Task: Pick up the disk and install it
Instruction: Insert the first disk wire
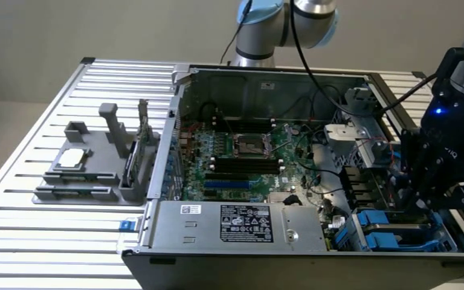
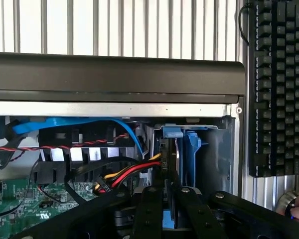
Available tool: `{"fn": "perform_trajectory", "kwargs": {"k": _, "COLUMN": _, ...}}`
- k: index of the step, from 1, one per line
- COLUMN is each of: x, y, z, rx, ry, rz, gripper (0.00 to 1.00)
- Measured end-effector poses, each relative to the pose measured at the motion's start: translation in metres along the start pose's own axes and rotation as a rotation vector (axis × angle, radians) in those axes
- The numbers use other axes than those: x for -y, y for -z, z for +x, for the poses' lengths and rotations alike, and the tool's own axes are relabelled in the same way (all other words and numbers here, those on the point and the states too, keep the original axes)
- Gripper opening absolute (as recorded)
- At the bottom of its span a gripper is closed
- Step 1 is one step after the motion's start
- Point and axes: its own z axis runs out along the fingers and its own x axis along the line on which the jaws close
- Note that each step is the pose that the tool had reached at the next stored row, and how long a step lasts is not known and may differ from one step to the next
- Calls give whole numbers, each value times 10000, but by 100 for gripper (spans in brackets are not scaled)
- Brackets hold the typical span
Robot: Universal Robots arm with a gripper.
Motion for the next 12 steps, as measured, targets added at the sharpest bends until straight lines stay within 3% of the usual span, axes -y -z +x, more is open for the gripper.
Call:
{"fn": "perform_trajectory", "kwargs": {"k": 6, "x": 9, "y": -7, "z": 25, "rx": 192, "ry": -24, "rz": -79, "gripper": 16}}
{"fn": "perform_trajectory", "kwargs": {"k": 12, "x": 31, "y": -13, "z": 36, "rx": 311, "ry": -71, "rz": -127, "gripper": 16}}
